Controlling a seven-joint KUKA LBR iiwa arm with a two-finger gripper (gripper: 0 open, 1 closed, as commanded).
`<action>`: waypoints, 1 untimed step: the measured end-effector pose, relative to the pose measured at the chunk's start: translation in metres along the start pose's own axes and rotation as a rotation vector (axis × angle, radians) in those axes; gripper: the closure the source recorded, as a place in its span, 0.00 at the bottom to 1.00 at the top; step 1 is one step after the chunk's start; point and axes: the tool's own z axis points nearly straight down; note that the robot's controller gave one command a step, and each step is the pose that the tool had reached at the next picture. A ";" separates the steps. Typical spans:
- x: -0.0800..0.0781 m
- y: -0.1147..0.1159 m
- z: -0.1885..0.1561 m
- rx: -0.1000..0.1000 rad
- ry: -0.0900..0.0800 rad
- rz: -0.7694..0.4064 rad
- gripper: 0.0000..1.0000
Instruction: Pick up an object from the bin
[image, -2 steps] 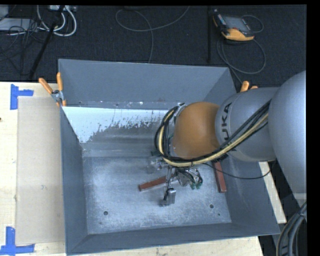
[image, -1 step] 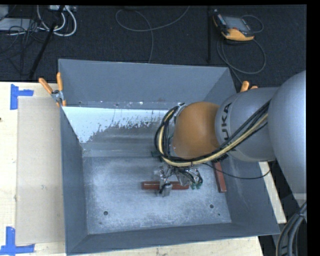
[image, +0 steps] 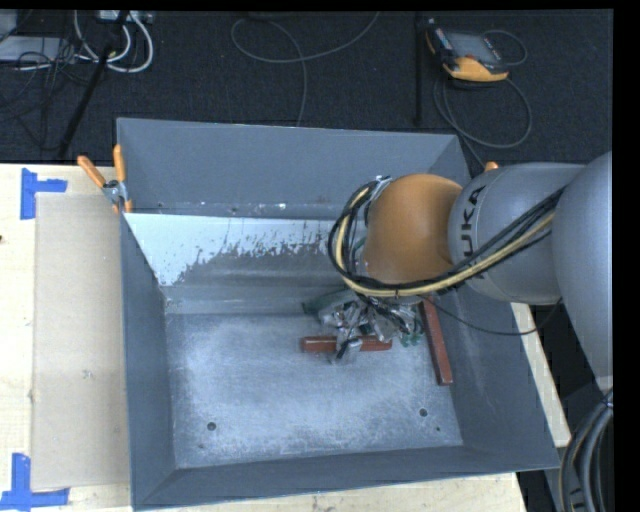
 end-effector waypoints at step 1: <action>0.002 0.002 0.001 -0.003 0.005 0.001 0.00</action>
Offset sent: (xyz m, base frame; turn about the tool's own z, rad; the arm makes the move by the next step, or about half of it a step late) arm 0.0000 0.0000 0.0000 0.0000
